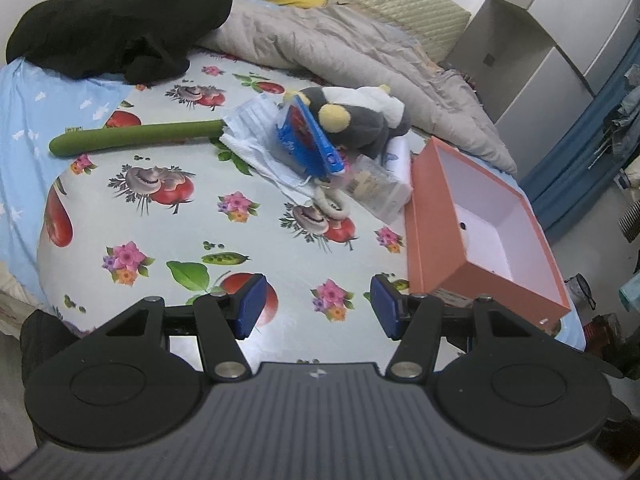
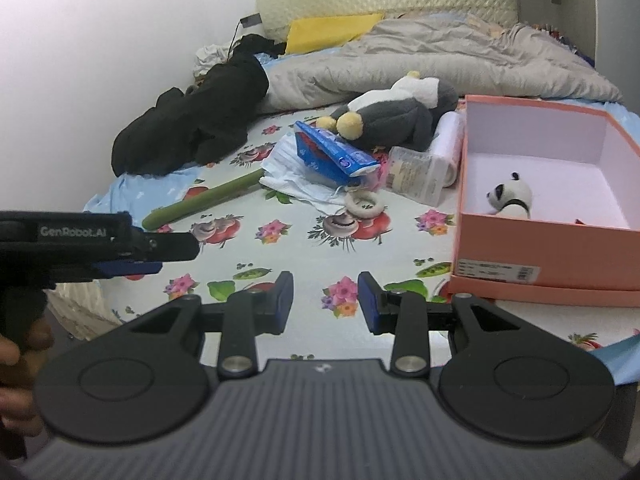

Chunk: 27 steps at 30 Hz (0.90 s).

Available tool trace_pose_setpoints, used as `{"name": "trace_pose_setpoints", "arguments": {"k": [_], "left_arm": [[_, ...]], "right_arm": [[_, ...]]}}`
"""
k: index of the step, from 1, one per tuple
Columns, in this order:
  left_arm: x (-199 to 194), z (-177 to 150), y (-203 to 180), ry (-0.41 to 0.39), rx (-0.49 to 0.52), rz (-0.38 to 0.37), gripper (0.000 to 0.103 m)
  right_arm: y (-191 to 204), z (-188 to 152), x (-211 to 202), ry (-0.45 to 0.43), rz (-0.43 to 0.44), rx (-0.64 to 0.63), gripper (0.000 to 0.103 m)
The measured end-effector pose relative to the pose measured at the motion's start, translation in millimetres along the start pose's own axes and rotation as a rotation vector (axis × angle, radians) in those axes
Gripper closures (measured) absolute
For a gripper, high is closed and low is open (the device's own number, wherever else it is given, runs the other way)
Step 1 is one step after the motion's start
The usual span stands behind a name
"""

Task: Organize soft objects
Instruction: 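Move the left tool to the blue tissue packet while the right approaches the white ring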

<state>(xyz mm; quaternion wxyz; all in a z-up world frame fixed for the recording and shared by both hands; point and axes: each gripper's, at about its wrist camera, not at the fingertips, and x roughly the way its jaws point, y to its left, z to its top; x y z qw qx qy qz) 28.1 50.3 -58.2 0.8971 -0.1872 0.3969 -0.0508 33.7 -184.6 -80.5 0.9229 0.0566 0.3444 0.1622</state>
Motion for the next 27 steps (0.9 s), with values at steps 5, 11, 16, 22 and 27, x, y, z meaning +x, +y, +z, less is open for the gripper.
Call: {"name": "trace_pose_setpoints", "arguments": {"k": [5,11,16,22,27], "left_arm": [[23,16,14,0.024,-0.019,0.013,0.04],[55,40,29,0.047,-0.043,0.02,0.04],[91,61,35,0.069,-0.049,0.014,0.04],[138,87,36,0.079,-0.072,-0.021,0.041],[181,111,33,0.092,-0.064,-0.062,0.041]], "right_arm": [[4,8,27,0.035,0.018,-0.009,0.064],[5,21,65,0.086,0.046,-0.005,0.064],[0,35,100,0.12,0.042,-0.01,0.064],[-20,56,144,0.127,0.003,-0.005,0.064],[-35,70,184,0.135,-0.027,-0.017,0.064]]}}
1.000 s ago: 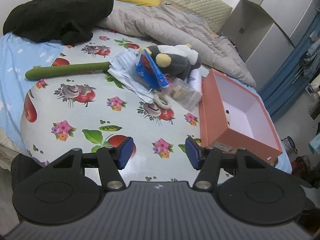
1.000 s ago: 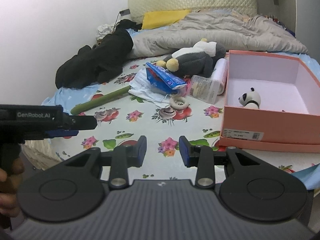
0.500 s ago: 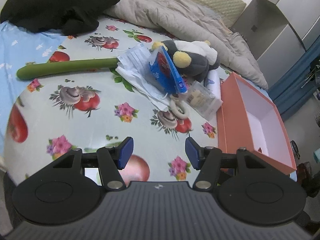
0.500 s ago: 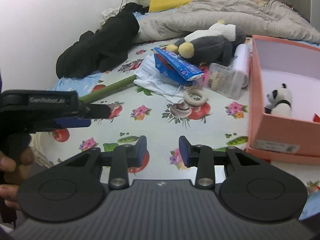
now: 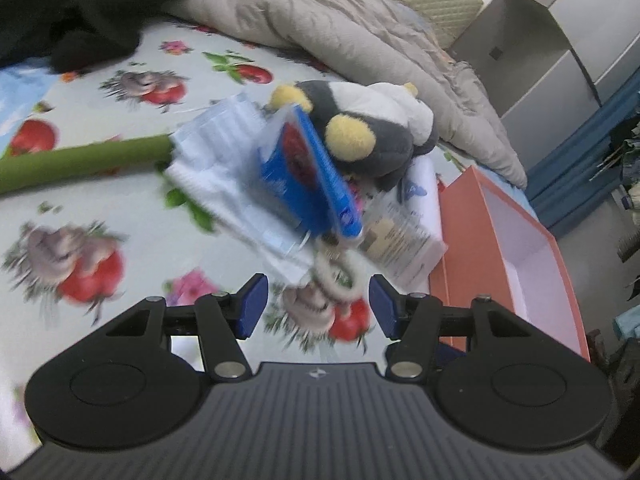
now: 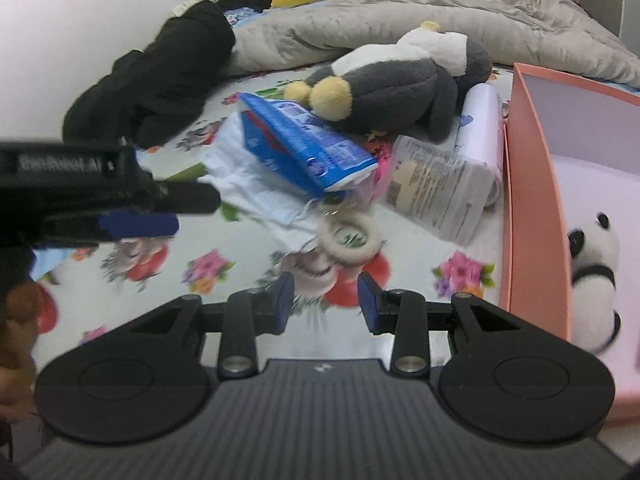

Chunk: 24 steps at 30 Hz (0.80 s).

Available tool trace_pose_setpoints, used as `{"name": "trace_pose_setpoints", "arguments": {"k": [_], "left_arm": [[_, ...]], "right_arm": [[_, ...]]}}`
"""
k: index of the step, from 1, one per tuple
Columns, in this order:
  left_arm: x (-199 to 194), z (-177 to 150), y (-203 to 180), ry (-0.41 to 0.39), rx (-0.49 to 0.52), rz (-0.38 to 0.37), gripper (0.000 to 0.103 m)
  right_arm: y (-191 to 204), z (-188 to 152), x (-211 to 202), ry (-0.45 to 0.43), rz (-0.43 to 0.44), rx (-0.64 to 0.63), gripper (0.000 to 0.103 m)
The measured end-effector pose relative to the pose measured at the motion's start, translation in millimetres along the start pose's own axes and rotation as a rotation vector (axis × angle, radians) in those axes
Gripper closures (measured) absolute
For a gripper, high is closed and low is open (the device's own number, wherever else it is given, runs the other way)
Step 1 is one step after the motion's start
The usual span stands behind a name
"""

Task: Organize soft objects
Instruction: 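Move the left tool to the blue tissue packet while the right approaches the white ring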

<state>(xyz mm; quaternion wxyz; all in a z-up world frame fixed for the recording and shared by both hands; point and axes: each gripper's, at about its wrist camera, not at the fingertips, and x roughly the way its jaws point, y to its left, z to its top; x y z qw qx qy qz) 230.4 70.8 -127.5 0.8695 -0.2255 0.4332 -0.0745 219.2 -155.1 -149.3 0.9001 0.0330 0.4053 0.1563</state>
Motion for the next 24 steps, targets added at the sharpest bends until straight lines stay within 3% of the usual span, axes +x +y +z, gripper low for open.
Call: {"name": "trace_pose_setpoints", "arguments": {"k": [9,15,21,24], "left_arm": [[72,47,-2,0.001,-0.078,-0.076,0.041],[105,59,-1,0.016,-0.14,-0.124,0.042],[125,63,3,0.031,-0.176,-0.151,0.056],[133,65,6,0.029,-0.189,-0.153,0.069]], "right_arm": [[-10,17,58,0.035,0.008,-0.061,0.065],[1,22,80,0.045,0.024,-0.152,0.066],[3,14,93,0.069,0.011,-0.213,0.07],[0,15,95,0.074,-0.003,-0.203,0.084]]}}
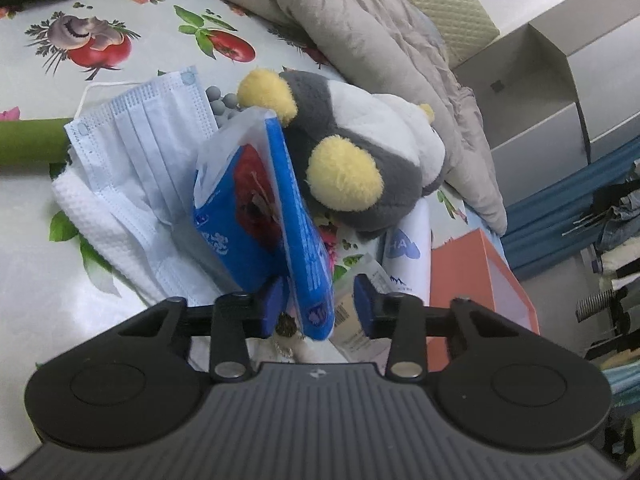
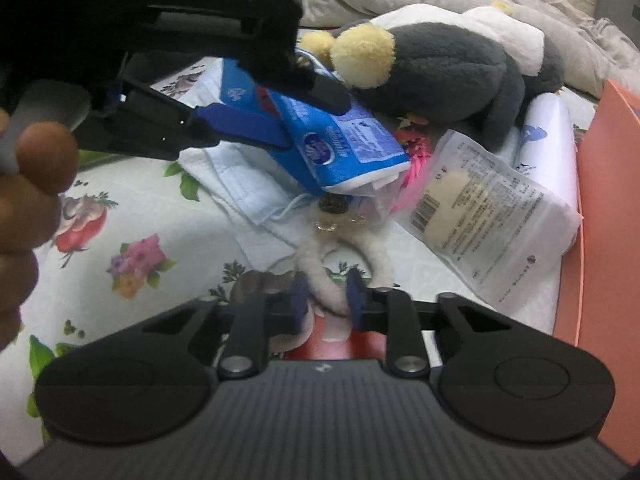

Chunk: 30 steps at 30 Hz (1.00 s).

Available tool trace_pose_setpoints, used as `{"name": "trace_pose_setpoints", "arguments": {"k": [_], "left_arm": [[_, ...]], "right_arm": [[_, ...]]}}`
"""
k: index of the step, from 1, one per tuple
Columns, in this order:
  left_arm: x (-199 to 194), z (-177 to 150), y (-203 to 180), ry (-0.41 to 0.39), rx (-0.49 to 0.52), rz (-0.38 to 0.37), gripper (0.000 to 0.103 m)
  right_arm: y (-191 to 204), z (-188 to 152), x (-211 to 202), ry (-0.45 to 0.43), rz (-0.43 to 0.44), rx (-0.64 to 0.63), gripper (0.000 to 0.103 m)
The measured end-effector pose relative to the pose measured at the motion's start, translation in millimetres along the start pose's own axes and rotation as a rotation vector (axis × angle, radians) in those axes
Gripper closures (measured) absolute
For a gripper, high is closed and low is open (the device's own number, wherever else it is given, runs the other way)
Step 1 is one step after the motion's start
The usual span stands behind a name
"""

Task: Organize soft objects
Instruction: 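Move the left tool to the blue tissue packet while the right approaches the white ring, then close the left tool on the blue packet while the right grasps the white ring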

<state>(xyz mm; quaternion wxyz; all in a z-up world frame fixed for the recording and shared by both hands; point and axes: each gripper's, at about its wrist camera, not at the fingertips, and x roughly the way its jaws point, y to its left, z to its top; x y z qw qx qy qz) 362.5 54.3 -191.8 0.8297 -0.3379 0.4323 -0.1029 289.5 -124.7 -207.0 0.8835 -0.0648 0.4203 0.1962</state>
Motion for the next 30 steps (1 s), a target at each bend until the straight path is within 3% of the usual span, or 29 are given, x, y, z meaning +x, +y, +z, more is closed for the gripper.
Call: {"name": "trace_pose_setpoints", "arguments": {"k": [4,7,11,18,30], "left_arm": [[9,5,2,0.007,-0.011,-0.003,0.089],[9,7,-5,0.033,0.019,-0.001,0.094],[-1,5,-23,0.031,0.112,0.036,0.097],[-41,-7,-37,0.008,0.137,0.02,0.097],[-127,-71,-28,-0.011,0.155,0.049,0.097]], "right_arm": [[-4,2,-2,0.014,0.007,0.006,0.093],[-6,2,-10,0.014,0.003,0.016,0.094],[-4,-1,-26,0.002,-0.003,0.013,0.094],[7,-11,-61,-0.019,-0.017,0.005,0.094],[32,-49,-120,-0.048,-0.049,-0.024,0.095]]}}
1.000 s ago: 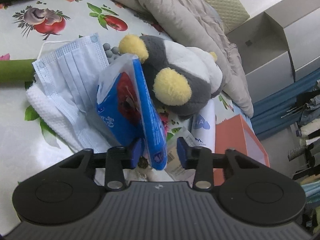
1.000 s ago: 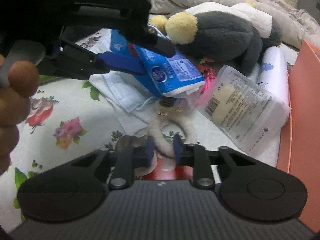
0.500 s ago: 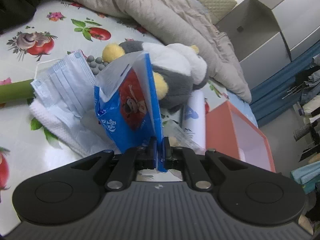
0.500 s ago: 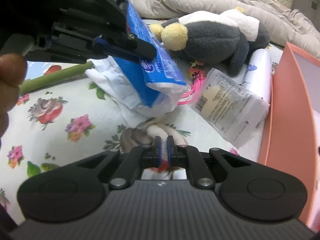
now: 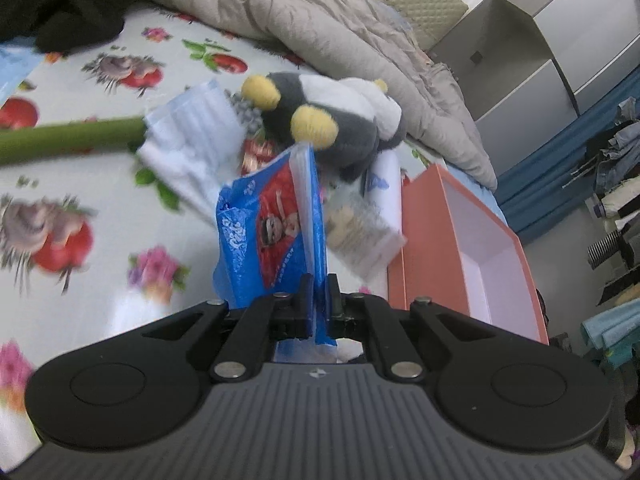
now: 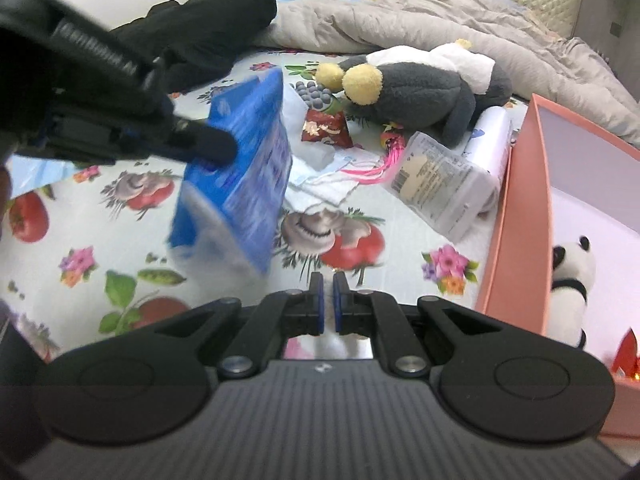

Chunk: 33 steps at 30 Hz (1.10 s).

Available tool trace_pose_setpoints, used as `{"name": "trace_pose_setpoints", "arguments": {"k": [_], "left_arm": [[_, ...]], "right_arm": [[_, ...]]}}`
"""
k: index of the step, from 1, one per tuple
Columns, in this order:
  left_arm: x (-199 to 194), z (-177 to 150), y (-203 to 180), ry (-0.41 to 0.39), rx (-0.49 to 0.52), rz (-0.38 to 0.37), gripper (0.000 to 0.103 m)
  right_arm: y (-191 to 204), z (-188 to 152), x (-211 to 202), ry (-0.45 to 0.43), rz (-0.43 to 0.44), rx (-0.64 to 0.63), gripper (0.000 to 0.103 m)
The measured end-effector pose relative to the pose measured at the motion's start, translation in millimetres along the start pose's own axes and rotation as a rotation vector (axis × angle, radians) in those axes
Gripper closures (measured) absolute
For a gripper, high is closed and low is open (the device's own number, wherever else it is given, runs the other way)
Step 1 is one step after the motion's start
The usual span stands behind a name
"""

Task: Organize soft objects
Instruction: 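Close the left tool on the blue packet while the right grasps the white ring, then lift the blue packet with the left tool while the right carries the ring toward the box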

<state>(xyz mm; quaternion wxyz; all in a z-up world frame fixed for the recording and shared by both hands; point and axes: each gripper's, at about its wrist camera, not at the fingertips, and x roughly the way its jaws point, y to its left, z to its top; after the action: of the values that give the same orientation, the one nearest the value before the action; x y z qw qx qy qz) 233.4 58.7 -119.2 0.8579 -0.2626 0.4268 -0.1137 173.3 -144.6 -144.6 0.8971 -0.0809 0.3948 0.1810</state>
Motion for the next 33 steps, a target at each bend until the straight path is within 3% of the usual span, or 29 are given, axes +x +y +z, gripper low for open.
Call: {"name": "trace_pose_setpoints", "arguments": {"k": [7,15,16,17,18,19,20,22,25,33], "left_arm": [[-34,-52,12,0.03,-0.012,0.001,0.097],[-49,-90,46,0.043,-0.079,0.07,0.096],[-51,-92,51,0.035,-0.089,0.076,0.096],[-52,-93,54,0.029,-0.098,0.085,0.095],[-54,-94,57,0.026,-0.105,0.098,0.095],[-55,-95,60,0.022,-0.109,0.11,0.091],[-55,-96,63,0.027,-0.118,0.12,0.087],[-53,-96,68,0.038,-0.134,0.119,0.063],[-53,-97,70,0.038,-0.137,0.149,0.04],[-50,-97,70,0.04,-0.154,0.149,0.03]], "right_arm": [[16,-26,-13,0.009,0.023,0.004,0.094],[19,-36,-20,0.03,0.082,0.069,0.091],[18,-38,-22,0.03,0.083,0.071,0.084],[17,-38,-23,0.026,0.089,0.075,0.068],[16,-39,-25,0.019,0.089,0.081,0.059],[15,-40,-26,0.011,0.087,0.089,0.045],[13,-41,-27,0.004,0.084,0.1,0.039],[10,-42,-25,0.01,0.085,0.116,0.036],[8,-44,-17,0.039,0.088,0.142,0.035],[19,-49,13,0.087,0.085,0.1,0.035]]}}
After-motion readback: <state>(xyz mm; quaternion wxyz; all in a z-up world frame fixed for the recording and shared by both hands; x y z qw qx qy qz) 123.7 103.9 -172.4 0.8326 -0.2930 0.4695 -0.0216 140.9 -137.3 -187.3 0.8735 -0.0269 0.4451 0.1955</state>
